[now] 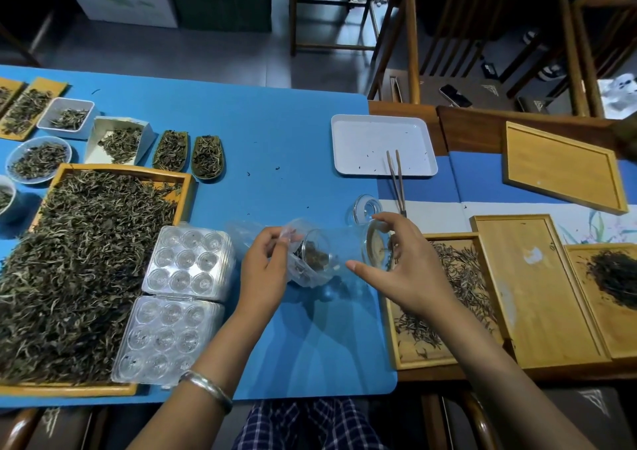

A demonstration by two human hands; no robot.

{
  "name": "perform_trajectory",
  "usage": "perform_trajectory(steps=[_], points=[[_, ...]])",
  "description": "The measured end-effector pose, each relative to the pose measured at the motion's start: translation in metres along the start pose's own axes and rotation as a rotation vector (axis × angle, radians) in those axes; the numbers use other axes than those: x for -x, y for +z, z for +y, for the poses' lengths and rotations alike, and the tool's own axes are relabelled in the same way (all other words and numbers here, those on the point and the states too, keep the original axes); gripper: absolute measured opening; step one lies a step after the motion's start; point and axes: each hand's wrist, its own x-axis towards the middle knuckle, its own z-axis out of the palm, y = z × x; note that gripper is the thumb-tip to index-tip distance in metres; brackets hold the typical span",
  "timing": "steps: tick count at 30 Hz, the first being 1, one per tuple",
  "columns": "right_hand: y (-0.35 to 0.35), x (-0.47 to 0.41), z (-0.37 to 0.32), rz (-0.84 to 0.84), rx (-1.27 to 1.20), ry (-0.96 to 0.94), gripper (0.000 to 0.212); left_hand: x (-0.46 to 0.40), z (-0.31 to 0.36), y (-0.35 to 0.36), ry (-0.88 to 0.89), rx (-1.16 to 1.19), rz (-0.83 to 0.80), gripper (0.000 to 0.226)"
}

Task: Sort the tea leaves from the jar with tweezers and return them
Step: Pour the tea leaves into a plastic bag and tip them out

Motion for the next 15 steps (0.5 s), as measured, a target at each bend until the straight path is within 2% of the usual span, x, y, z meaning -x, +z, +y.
perform_trajectory(steps=[5, 11, 15], points=[[0.007, -0.001, 0.012, 0.039, -0.193, 0.181, 0.066, -0.002, 0.002, 0.001, -0.001, 0.044, 0.032, 0.016], [0.015, 0.004, 0.028, 0.028, -0.505, 0.362, 0.069, -0.006, 0.000, -0.001, -0.017, 0.068, 0.054, 0.017], [0.023, 0.011, 0.040, 0.002, -0.679, 0.479, 0.045, -0.007, -0.001, -0.002, -0.020, 0.063, 0.049, 0.017]])
